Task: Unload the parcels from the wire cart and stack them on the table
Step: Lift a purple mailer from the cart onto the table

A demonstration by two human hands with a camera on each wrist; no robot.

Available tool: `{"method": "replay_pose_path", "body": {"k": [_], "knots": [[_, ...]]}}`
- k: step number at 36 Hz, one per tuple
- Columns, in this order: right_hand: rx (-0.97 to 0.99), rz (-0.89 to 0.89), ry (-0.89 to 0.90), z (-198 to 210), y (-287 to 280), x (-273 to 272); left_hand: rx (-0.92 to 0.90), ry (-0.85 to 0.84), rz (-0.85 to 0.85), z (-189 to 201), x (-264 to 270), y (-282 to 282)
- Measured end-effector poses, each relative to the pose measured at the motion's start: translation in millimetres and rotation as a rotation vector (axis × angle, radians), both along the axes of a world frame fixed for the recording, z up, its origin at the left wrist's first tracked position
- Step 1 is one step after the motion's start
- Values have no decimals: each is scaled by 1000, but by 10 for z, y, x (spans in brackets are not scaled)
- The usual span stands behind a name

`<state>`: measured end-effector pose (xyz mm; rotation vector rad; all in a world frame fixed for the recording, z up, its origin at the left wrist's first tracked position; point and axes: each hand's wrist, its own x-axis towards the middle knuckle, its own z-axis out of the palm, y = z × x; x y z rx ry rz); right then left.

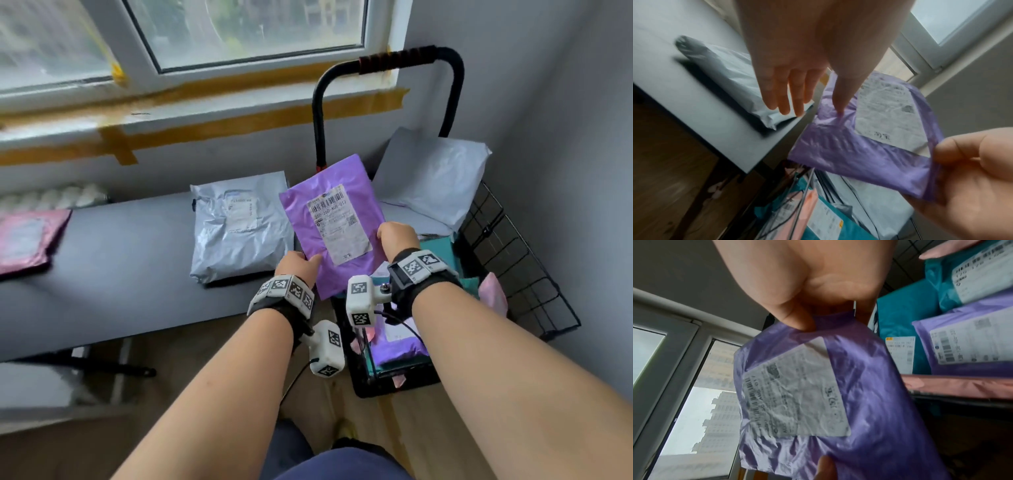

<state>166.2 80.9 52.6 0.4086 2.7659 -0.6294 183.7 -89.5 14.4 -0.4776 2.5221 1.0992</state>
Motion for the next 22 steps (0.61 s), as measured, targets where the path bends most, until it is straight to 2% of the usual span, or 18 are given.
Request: {"method": "replay_pose_path", "body": {"k": [5, 10, 13, 22], "knots": [[-148, -46, 41, -6, -407, 25, 39, -11, -2, -16, 146, -419], [-271, -23, 49, -152, -1011, -50, 31, 22, 126, -22, 273, -1023], [-287, 19, -1, -157, -1482, -91, 21, 67, 231, -6, 354, -1469], [-293, 197, -44, -152, -3144, -71, 24, 87, 403, 78, 607, -3140]]}}
